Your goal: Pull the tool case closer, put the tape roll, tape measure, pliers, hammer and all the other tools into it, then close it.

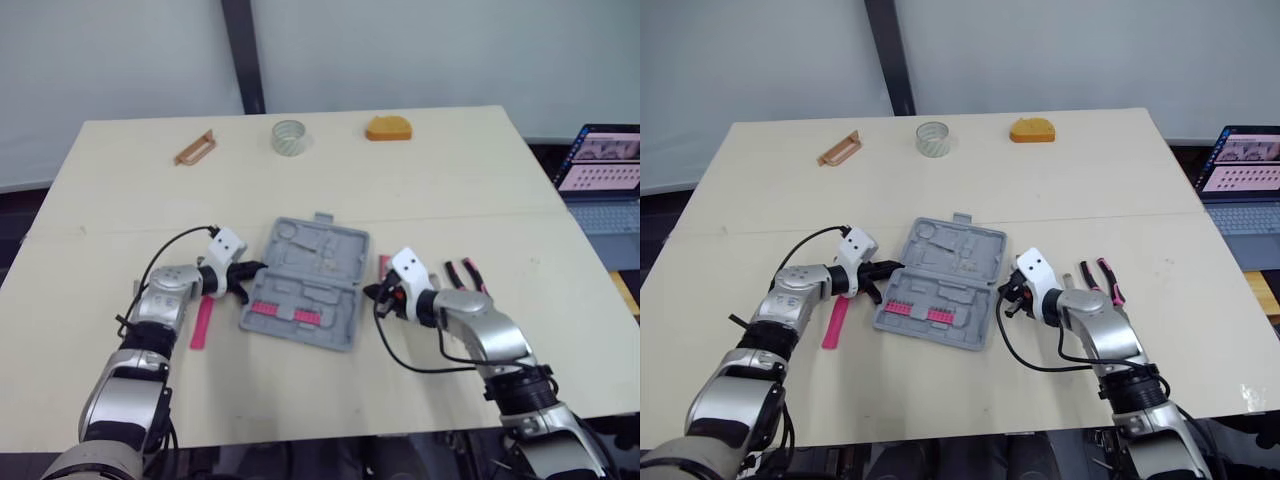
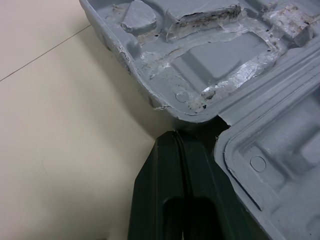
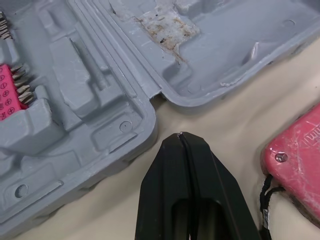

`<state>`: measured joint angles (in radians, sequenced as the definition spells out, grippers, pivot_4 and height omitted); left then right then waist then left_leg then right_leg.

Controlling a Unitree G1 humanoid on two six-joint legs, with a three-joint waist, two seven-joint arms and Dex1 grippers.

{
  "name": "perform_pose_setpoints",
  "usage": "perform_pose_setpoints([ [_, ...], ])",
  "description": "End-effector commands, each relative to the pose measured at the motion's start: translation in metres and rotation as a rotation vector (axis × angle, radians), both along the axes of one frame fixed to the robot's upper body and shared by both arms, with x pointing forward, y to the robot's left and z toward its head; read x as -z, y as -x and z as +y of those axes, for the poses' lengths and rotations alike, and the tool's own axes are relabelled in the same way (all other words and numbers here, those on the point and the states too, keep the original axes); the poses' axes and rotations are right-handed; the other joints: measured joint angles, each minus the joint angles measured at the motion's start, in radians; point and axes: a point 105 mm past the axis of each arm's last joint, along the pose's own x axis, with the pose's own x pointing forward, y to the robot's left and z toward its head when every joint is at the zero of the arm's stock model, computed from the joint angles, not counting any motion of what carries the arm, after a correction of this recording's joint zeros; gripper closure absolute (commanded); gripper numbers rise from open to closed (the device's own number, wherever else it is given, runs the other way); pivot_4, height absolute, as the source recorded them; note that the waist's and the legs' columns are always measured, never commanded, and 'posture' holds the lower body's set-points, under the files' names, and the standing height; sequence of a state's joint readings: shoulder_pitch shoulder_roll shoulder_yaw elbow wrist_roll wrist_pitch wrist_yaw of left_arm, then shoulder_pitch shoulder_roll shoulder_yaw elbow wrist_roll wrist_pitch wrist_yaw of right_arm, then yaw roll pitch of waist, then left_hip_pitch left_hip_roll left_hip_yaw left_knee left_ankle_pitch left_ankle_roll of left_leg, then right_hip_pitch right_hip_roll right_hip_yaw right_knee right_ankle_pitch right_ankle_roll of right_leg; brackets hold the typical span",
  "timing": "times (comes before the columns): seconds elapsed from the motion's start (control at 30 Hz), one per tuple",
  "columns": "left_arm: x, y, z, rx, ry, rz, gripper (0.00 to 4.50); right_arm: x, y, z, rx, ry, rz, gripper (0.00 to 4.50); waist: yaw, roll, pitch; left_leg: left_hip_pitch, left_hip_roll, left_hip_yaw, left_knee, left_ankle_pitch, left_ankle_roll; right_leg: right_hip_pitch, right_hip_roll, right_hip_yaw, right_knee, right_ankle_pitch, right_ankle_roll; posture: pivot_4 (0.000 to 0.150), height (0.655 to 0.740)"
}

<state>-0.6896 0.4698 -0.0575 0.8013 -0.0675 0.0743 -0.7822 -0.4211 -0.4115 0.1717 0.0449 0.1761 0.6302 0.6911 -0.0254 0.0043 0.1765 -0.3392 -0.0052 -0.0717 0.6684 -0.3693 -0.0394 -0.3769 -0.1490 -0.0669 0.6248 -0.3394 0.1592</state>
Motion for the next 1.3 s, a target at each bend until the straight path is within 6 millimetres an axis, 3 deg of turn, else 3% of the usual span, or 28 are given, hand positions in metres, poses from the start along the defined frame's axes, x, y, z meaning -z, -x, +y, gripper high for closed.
perform_pose_setpoints([
  [0.03, -0.004, 0.002, -0.006, 0.041, 0.015, -0.004, 4.50, -0.008, -0.004, 0.003, -0.001, -0.005, -0.036, 4.46, 0.000, 0.000, 0.000, 0.000, 0.000, 0.000, 0.000, 0.000, 0.000, 0.000, 0.000, 0.000, 0.000, 0.000, 0.000, 0.150, 0.7400],
  [0.4, -0.002, 0.034, 0.007, 0.111, -0.002, 0.065, 4.50, -0.003, 0.007, 0.011, -0.093, -0.018, -0.017, 4.46, -0.007, 0.000, 0.000, 0.000, 0.000, 0.000, -0.001, 0.000, 0.000, -0.001, 0.000, 0.000, 0.000, 0.000, 0.000, 0.150, 0.7400],
  [0.7, -0.001, 0.055, 0.004, 0.121, 0.014, 0.097, 4.50, -0.002, 0.021, 0.023, -0.204, -0.026, -0.003, 4.46, -0.005, 0.000, 0.000, 0.000, 0.000, 0.000, -0.001, 0.000, 0.000, -0.001, 0.000, 0.000, 0.000, 0.000, 0.000, 0.150, 0.7400],
  [1.1, 0.016, 0.105, 0.007, 0.140, 0.004, 0.213, 4.50, 0.007, 0.046, 0.015, -0.271, -0.004, 0.071, 4.46, -0.003, 0.000, 0.000, 0.000, 0.001, 0.000, -0.002, 0.000, 0.000, -0.001, 0.000, 0.000, -0.001, 0.000, 0.000, 0.150, 0.7400],
  [1.3, 0.021, 0.121, 0.007, 0.123, 0.017, 0.247, 4.50, 0.009, 0.058, 0.014, -0.285, -0.009, 0.103, 4.46, 0.000, 0.000, 0.000, 0.000, 0.001, 0.000, -0.001, 0.000, 0.000, 0.000, 0.000, 0.001, -0.001, 0.000, 0.000, 0.150, 0.7400],
])
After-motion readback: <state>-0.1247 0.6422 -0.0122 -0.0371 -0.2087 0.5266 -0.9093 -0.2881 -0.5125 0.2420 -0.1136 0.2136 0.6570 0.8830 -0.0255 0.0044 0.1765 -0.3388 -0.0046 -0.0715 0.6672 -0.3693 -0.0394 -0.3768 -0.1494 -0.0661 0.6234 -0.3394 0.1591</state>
